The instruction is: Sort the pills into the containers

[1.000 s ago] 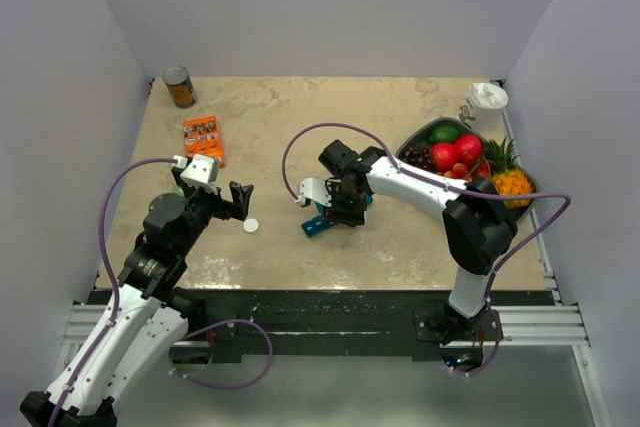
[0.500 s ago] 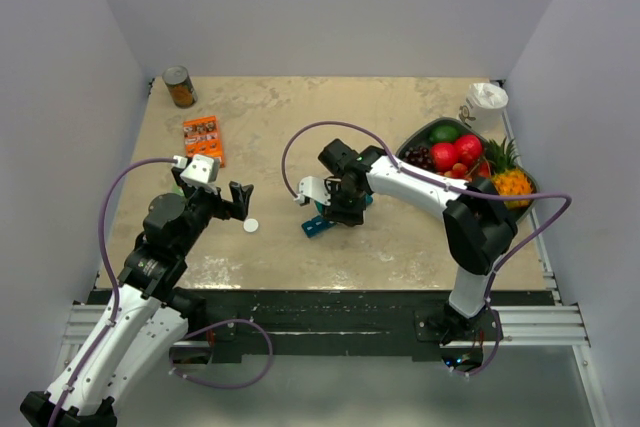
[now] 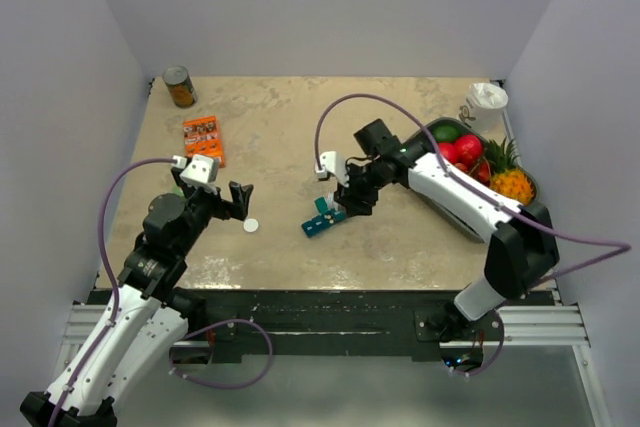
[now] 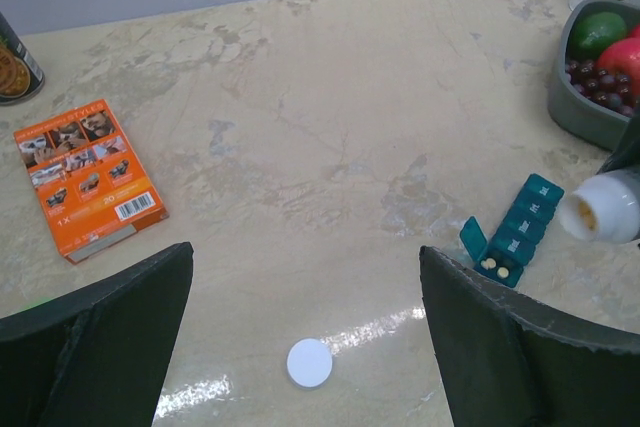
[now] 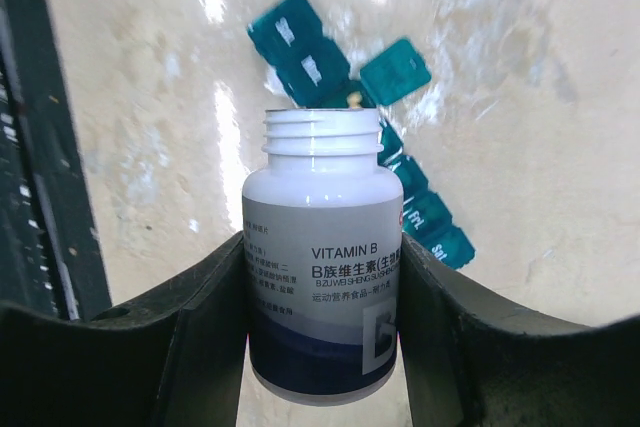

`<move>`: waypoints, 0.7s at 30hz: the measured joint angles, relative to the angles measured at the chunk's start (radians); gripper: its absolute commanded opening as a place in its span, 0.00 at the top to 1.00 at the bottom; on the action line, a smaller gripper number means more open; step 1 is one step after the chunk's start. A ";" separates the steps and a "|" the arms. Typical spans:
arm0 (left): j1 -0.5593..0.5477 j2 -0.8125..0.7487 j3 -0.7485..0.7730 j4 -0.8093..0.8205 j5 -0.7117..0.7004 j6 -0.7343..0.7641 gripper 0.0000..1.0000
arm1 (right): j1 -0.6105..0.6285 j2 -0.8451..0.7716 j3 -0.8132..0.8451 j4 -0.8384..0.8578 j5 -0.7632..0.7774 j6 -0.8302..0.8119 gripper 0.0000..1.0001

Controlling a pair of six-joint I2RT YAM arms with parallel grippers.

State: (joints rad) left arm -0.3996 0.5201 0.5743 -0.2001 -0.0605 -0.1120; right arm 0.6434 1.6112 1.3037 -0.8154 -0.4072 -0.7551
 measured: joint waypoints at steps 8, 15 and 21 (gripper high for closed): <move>0.000 0.041 0.000 -0.028 0.058 -0.111 0.01 | -0.127 -0.277 -0.092 0.113 -0.337 0.043 1.00; 0.000 0.096 0.009 -0.120 0.126 -0.278 0.01 | -0.269 -0.401 -0.211 0.506 -0.699 0.304 1.00; 0.000 0.139 0.060 -0.211 0.136 -0.351 0.02 | -0.277 -0.416 -0.243 1.004 -0.848 0.720 1.00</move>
State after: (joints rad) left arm -0.3992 0.6590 0.6346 -0.4110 0.0753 -0.4633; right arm 0.3660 1.1950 1.0611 0.1883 -1.2552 -0.0349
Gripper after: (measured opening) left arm 0.992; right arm 0.553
